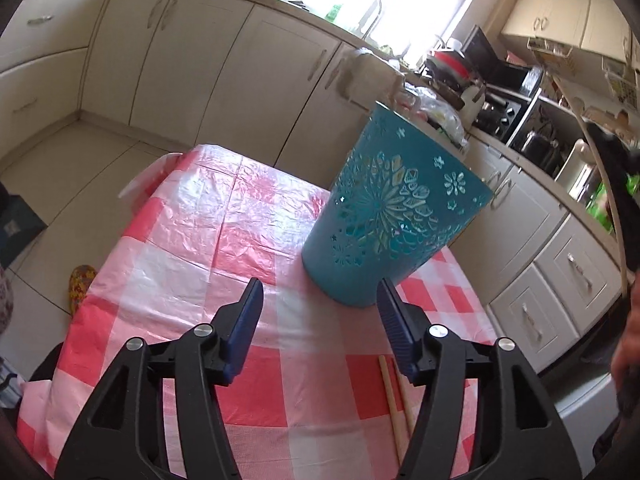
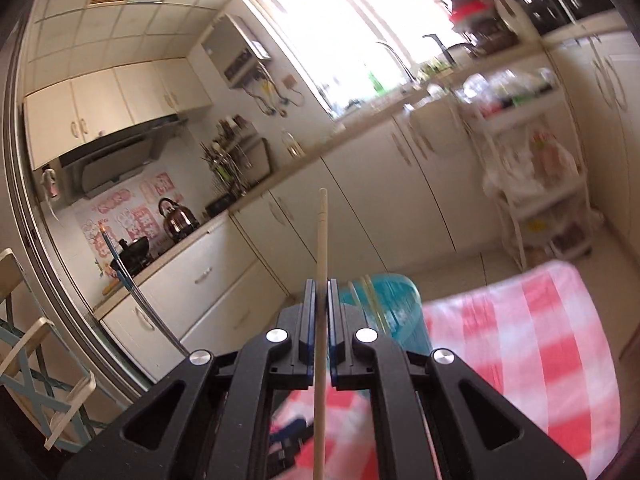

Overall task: Organize utensils
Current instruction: 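Lift the stick with the right tool over the basket and open it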

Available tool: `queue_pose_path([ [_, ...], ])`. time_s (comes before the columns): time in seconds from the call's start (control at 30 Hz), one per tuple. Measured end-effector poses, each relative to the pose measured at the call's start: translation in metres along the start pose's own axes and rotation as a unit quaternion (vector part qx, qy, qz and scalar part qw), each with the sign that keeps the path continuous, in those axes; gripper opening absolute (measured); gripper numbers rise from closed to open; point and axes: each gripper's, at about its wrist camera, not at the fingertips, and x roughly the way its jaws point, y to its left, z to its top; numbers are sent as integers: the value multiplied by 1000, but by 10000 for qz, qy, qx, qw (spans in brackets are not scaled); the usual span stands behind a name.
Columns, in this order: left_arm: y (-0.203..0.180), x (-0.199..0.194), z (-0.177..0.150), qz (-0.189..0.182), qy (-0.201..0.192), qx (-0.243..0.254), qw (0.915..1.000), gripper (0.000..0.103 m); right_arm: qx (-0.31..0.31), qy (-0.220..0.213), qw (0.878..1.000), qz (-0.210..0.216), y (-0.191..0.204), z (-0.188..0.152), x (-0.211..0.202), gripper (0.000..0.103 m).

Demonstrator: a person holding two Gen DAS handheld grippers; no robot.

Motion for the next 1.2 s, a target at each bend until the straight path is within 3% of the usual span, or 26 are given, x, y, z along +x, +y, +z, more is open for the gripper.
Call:
queue_pose_path([
  [0.13,2,3,-2,-94,61,-53,9999,61,-294,-308,9991,-27,17,30,33,6],
  [0.3,4,2,-6,-149,18,-88,9998,62,-804,-564,9930,-660,21,34,87,6],
  [0.47,11,-1,-8,-222,-44,-254,9994,62,-862,-332,9893,-1132,-5,20,129,6],
  [0.63,11,2,-8,-273,-12,-253,9993,63,-1020,-110,9864,-1285,-17,6,141,6],
  [0.9,14,5,-7,-249,61,-330,9991,63,-894,234,9891,-1147,-16,-25,104,8],
  [0.97,15,6,-7,-225,90,-355,9991,64,-730,267,9904,-1146,-14,-36,73,21],
  [1.03,15,6,-7,-159,106,-368,9991,65,-562,430,9909,-1148,-11,-53,48,26],
  [1.2,10,5,-9,152,246,-324,9991,67,-205,1667,9765,-1353,-21,-132,7,29],
])
